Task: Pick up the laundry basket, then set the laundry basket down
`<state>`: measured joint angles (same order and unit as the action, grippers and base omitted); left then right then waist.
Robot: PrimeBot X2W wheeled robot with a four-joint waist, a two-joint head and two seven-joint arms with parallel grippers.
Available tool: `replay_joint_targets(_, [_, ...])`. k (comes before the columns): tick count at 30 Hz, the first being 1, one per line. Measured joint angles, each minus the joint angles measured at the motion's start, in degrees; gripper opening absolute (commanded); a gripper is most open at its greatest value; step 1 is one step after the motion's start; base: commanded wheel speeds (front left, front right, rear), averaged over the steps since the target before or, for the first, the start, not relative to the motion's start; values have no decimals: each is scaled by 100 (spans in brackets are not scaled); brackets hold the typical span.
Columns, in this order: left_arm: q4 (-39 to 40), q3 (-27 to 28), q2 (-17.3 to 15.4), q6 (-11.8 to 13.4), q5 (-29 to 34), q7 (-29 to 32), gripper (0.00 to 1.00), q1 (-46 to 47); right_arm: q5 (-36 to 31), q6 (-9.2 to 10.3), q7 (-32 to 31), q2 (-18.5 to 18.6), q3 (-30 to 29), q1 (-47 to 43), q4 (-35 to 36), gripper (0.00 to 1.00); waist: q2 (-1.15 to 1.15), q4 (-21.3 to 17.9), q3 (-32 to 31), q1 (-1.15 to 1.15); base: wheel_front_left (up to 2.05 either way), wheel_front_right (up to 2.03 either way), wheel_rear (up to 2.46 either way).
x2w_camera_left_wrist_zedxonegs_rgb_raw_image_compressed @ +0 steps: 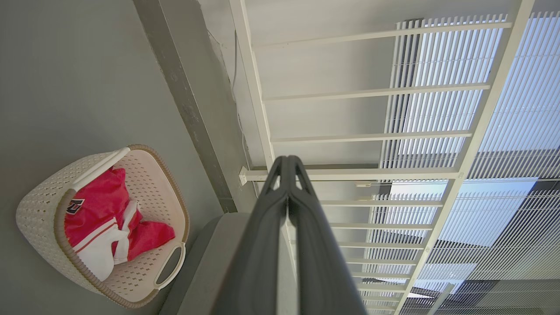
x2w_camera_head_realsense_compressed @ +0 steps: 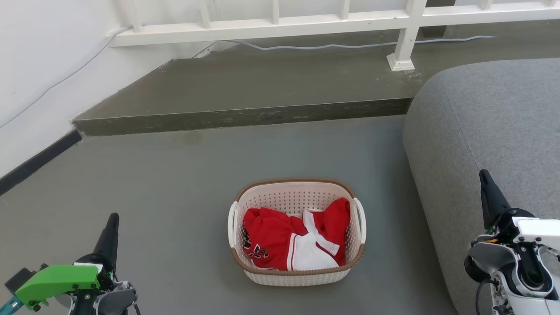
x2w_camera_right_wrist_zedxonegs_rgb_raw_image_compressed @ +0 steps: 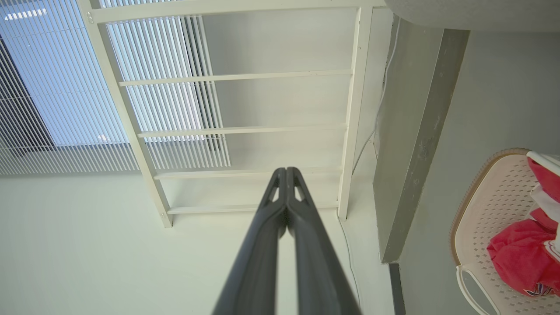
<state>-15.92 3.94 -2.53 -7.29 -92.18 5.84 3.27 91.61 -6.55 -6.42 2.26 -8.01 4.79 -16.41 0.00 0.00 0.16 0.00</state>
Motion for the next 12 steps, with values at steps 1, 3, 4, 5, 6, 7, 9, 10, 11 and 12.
replay_joint_targets(1, [0, 0, 0, 0, 0, 0, 0, 0, 0, 0, 0, 0, 0, 0, 0, 0, 0, 0, 0, 0, 0, 0, 0])
replay_joint_targets(3, [0, 0, 0, 0, 0, 1, 0, 0, 0, 0, 0, 0, 0, -1, 1, 0, 0, 0, 0, 0, 0, 0, 0])
replay_joint_targets(4, [0, 0, 0, 0, 0, 1, 0, 0, 0, 0, 0, 0, 0, -1, 1, 0, 0, 0, 0, 0, 0, 0, 0])
replay_joint_targets(5, [0, 0, 0, 0, 0, 1, 0, 0, 0, 0, 0, 0, 0, -1, 1, 0, 0, 0, 0, 0, 0, 0, 0])
replay_joint_targets(6, [1, 0, 0, 0, 0, 1, 0, 0, 0, 0, 0, 0, 0, -1, 1, 0, 0, 0, 0, 0, 0, 0, 0])
replay_joint_targets(7, [1, 0, 0, 0, 0, 1, 0, 0, 0, 0, 0, 0, 0, -1, 1, 0, 0, 0, 0, 0, 0, 0, 0])
replay_joint_targets(9, [1, 1, 0, 0, 0, 1, 0, 0, 0, 0, 0, 0, 0, -1, 2, 0, 0, 0, 0, 0, 0, 0, 0])
replay_joint_targets(10, [1, 1, 0, 0, 0, 1, 0, 0, 0, 0, 0, 0, 0, -1, 2, 0, 0, 0, 0, 0, 0, 0, 0])
replay_joint_targets(11, [1, 1, 0, 0, 0, 1, 0, 0, 0, 0, 0, 0, 0, -1, 2, 0, 0, 0, 0, 0, 0, 0, 0])
replay_joint_targets(12, [1, 1, 0, 0, 0, 1, 0, 0, 0, 0, 0, 0, 0, -1, 2, 0, 0, 0, 0, 0, 0, 0, 0])
